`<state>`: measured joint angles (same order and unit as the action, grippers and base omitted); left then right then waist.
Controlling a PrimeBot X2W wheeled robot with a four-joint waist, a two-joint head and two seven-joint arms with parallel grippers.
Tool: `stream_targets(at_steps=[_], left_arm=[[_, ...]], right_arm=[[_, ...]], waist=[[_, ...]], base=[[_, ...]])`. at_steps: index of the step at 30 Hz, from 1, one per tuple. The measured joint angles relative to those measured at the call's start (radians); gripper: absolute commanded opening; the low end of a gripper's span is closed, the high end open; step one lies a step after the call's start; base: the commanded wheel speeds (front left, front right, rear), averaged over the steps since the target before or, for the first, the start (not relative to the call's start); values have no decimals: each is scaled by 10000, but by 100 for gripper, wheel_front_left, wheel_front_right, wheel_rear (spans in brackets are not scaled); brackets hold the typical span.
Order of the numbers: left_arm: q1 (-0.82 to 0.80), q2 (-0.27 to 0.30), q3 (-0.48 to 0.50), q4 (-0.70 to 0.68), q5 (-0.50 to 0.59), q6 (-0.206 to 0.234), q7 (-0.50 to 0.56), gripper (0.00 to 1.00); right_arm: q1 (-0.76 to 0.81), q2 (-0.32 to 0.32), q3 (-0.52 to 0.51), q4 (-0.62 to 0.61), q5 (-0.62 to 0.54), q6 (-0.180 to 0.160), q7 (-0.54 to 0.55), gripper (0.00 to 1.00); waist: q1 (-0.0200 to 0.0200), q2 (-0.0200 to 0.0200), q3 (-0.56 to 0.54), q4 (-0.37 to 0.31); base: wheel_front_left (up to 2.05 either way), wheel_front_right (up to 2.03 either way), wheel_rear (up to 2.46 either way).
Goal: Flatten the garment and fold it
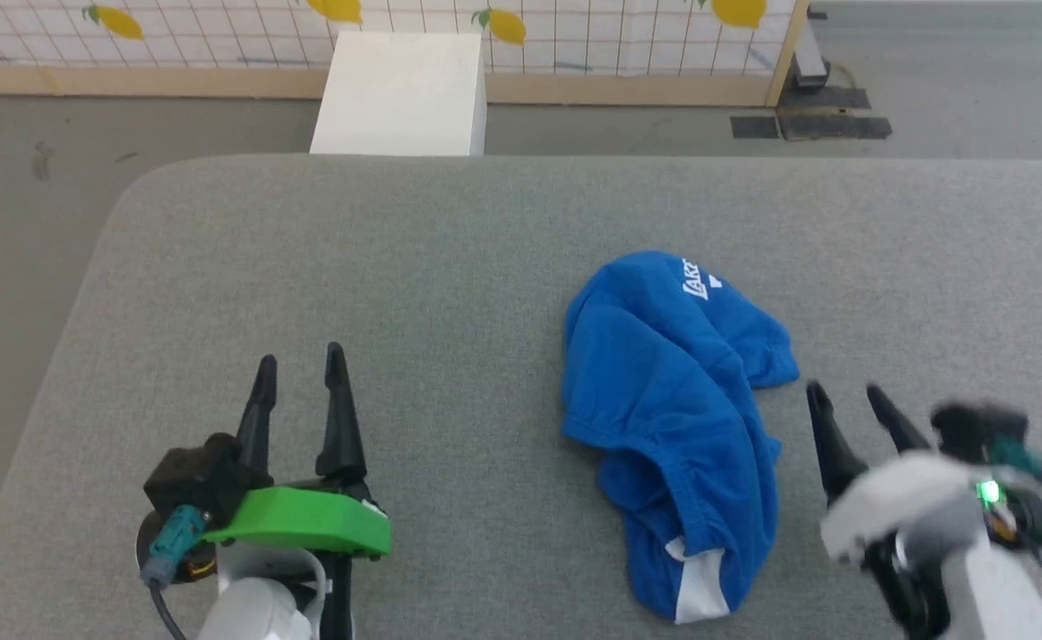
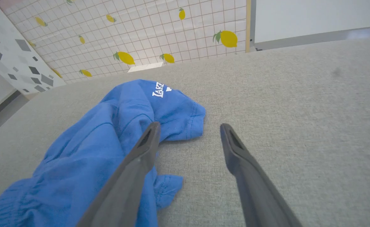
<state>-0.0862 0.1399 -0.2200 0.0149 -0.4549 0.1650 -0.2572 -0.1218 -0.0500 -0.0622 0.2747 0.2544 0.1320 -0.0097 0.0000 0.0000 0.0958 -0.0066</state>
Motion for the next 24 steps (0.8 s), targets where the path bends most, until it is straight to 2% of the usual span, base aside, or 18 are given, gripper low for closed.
stream_targets(at_steps=[3, 4, 9, 12, 16, 17, 18, 19, 21, 24], left_arm=[[34, -276, 171, -90, 251, -151, 0, 100], [11, -489, 207, -98, 487, -418, 0, 100], [-39, -734, 159, -77, 610, -652, -2, 100], [-105, -811, 146, -67, 610, -690, -2, 100], [-255, -846, 153, 98, 594, -849, -4, 100], [-270, -846, 140, 96, 594, -849, -4, 100], [-281, -848, 119, 94, 593, -848, -4, 100], [-288, -848, 94, 96, 591, -848, -4, 100], [-322, -849, 29, 100, 591, -848, -4, 100], [-401, -865, -174, 192, 596, -871, -6, 100]], right_arm=[[-1290, 6, -73, 82, -522, 2, 1536, 100], [-2606, -111, -121, 384, -1246, 2, 3381, 100], [-3736, -608, -138, 1346, -2096, 2, 5919, 100], [-3966, -823, -203, 1691, -2410, 2, 6581, 100], [-3993, -813, -61, 1937, -2520, 2, 6744, 100], [-3994, -819, -59, 1923, -2516, 2, 6652, 44], [-3999, -828, -29, 1894, -2487, 2, 6495, 4], [-4005, -851, 21, 1870, -2445, 2, 6330, 0], [-4009, -853, 153, 1814, -2332, 2, 6071, 0], [-3945, -1018, 215, 1003, -1762, 2, 5404, 0]], waist=[[0, 0, 247, 83], [0, 0, 544, 244], [0, 0, 957, 617], [0, 0, 1206, 868], [0, 0, 1696, 1198], [0, 0, 1759, 1229], [0, 0, 1811, 1247], [1, 0, 1841, 1243], [1, 0, 1847, 1192], [1, 0, 1629, 1001]], base=[[0, 0, 0], [0, 0, 0], [0, 0, 0], [0, 0, 0], [0, 0, 0], [0, 0, 0], [0, 0, 0], [0, 0, 0], [0, 0, 0], [0, 0, 0]])
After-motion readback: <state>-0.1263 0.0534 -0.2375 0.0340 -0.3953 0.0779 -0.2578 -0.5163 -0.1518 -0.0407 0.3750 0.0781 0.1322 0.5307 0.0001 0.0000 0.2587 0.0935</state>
